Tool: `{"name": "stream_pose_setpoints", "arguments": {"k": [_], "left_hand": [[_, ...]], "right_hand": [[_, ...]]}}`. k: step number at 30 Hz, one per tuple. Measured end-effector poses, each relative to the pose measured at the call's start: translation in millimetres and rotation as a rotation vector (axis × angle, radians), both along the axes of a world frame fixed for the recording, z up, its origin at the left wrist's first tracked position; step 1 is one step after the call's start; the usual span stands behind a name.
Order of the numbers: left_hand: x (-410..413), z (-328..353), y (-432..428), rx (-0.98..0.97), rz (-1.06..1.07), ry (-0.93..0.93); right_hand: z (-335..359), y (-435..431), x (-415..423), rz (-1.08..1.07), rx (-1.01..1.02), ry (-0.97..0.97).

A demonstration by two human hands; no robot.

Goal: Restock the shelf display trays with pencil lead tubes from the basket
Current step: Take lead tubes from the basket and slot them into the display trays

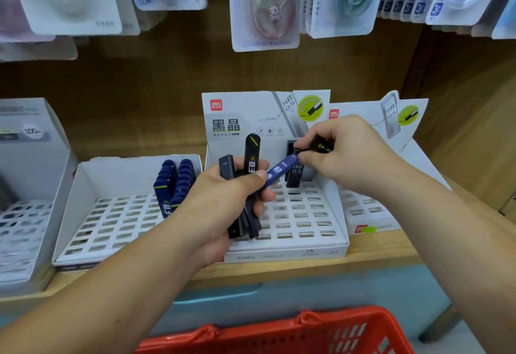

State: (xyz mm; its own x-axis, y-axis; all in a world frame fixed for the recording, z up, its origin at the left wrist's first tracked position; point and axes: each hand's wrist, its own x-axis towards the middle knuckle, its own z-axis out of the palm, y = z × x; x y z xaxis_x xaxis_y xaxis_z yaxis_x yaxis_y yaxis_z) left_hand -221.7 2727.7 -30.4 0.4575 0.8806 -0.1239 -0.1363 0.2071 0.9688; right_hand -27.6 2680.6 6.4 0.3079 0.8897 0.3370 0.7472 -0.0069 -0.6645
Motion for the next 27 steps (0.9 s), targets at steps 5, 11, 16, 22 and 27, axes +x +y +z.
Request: {"name": "stream_pose_setpoints", "arguments": {"k": [5, 11, 16, 22, 27], "left_hand": [[-0.3, 15.8, 0.8, -0.125, 0.007, -0.215], [0.6, 40.5, 3.3, -0.073, 0.088, -0.42], [1.8, 43.3, -1.7, -0.066, 0.101, -0.456], [-3.8, 40.6, -0.2, -0.081, 0.079, -0.401], [-7.6, 45.1, 8.1, -0.102, 0.126, -0.41]], "right_hand": [[7.4, -4.0, -10.2, -0.011, 0.142, 0.099], [24.0, -26.2, -52.8, 0.28, -0.13, 0.444], [15.4, -18.3, -78.6, 0.249, -0.148, 0.557], [8.1, -15.9, -82.5, 0.247, -0.144, 0.596], [6.6, -14.5, -78.1, 0.269, -0.127, 0.555]]}}
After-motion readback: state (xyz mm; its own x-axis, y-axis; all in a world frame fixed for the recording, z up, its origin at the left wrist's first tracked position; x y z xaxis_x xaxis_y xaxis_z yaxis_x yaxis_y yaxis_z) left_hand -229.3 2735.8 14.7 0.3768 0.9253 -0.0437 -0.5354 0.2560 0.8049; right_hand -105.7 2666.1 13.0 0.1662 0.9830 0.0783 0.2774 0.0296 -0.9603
